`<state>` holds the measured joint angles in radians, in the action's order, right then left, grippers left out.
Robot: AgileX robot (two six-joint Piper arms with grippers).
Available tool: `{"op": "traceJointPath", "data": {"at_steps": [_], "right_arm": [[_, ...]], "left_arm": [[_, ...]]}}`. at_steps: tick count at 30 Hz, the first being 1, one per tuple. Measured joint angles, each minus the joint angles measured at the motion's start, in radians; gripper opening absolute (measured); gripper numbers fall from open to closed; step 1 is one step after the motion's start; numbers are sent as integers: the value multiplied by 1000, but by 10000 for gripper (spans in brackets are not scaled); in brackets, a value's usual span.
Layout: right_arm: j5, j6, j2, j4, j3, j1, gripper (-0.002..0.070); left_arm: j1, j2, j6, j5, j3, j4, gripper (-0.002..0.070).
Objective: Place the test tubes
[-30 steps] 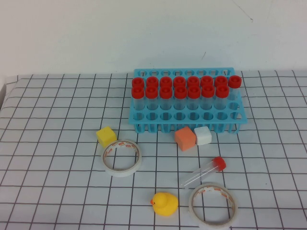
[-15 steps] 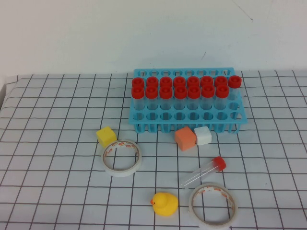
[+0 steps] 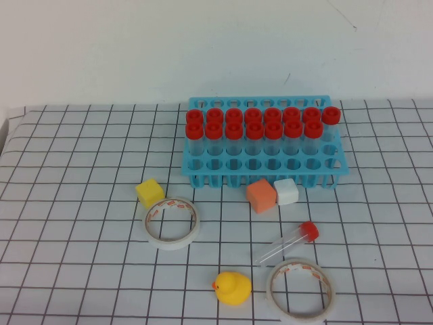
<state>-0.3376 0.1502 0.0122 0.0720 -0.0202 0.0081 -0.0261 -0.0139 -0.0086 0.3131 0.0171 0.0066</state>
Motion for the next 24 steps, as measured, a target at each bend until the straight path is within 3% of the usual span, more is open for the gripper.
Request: {"op": "traceJointPath", "data": {"at_steps": [6, 10, 14, 19, 24], "right_arm": [[0, 0, 0, -13, 0, 0, -1], [4, 0, 0, -72, 0, 0, -1], [34, 23, 0, -287, -4, 0, -1], [44, 61, 0, -639, -6, 0, -1], [47, 68, 0, -715, -6, 0, -1]], "left_arm": [[0, 0, -53, -8, 0, -68, -2], [0, 0, -248, -56, 2, -405, -2], [0, 0, -339, -115, 2, -676, -2], [0, 0, -351, -130, 2, -737, -2], [0, 0, -284, -129, 2, -747, -2]]}}
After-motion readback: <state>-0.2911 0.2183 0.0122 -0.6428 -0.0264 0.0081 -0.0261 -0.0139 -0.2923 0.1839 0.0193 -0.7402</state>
